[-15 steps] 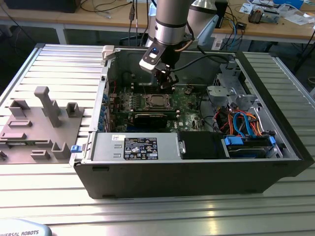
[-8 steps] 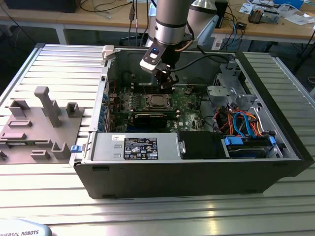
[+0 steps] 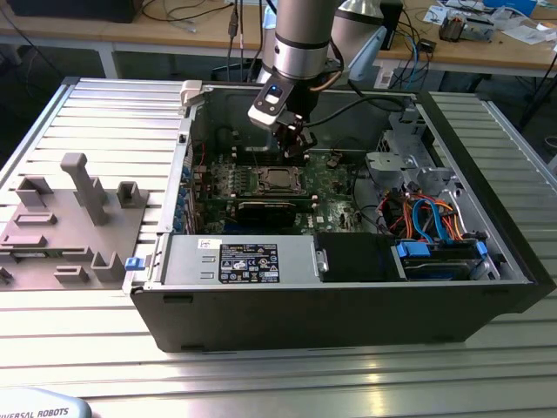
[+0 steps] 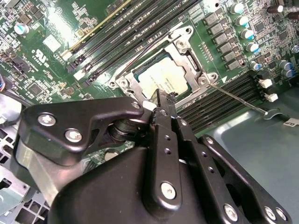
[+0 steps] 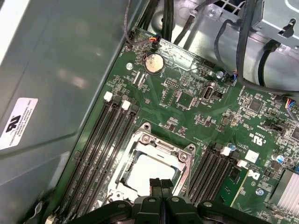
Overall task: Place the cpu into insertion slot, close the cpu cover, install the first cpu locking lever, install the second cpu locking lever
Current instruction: 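Install the first cpu locking lever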
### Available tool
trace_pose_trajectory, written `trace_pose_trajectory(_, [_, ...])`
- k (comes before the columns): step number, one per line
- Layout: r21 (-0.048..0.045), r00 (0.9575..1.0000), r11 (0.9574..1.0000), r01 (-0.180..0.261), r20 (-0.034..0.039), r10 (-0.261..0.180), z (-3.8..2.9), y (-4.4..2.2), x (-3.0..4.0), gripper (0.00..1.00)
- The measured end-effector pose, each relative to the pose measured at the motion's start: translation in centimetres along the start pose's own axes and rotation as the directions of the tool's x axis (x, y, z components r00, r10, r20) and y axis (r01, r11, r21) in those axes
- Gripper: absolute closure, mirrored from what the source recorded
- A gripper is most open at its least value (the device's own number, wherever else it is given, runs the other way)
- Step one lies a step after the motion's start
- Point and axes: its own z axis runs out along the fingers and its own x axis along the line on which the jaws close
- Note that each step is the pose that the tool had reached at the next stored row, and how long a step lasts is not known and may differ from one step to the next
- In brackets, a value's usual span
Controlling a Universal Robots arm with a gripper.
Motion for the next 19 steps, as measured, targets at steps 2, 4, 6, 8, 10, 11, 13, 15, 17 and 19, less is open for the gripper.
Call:
trace_pose_trajectory(2, [0.0000,1.0000,1.0000,0.004,0.0001,-0.004,0.00,0.00,0.00,0.89])
trace_pose_trajectory(4, [0.0000,1.0000,1.0000,0.009,0.0002,-0.009,0.00,0.00,0.00,0.89])
trace_pose_trajectory(6, [-0.0001,0.9999,0.9999,0.015,0.0004,-0.015,0.00,0.00,0.00,0.89])
trace_pose_trajectory(8, [-0.0001,0.9998,0.9998,0.020,0.0005,-0.020,0.00,0.00,0.00,0.89])
trace_pose_trajectory(10, [-0.0002,0.9997,0.9997,0.025,0.0006,-0.025,0.00,0.00,0.00,0.89])
trace_pose_trajectory(11, [-0.0002,0.9996,0.9996,0.028,0.0007,-0.028,0.00,0.00,0.00,0.89])
trace_pose_trajectory(13, [-0.0002,0.9994,0.9994,0.034,0.0008,-0.034,0.00,0.00,0.00,0.89])
trace_pose_trajectory(15, [-0.0003,0.9993,0.9993,0.038,0.0009,-0.038,0.00,0.00,0.00,0.89])
trace_pose_trajectory(17, [-0.0003,0.9990,0.9990,0.045,0.0011,-0.045,0.00,0.00,0.00,0.89])
trace_pose_trajectory(19, [-0.0003,0.9987,0.9987,0.051,0.0012,-0.051,0.00,0.00,0.00,0.89])
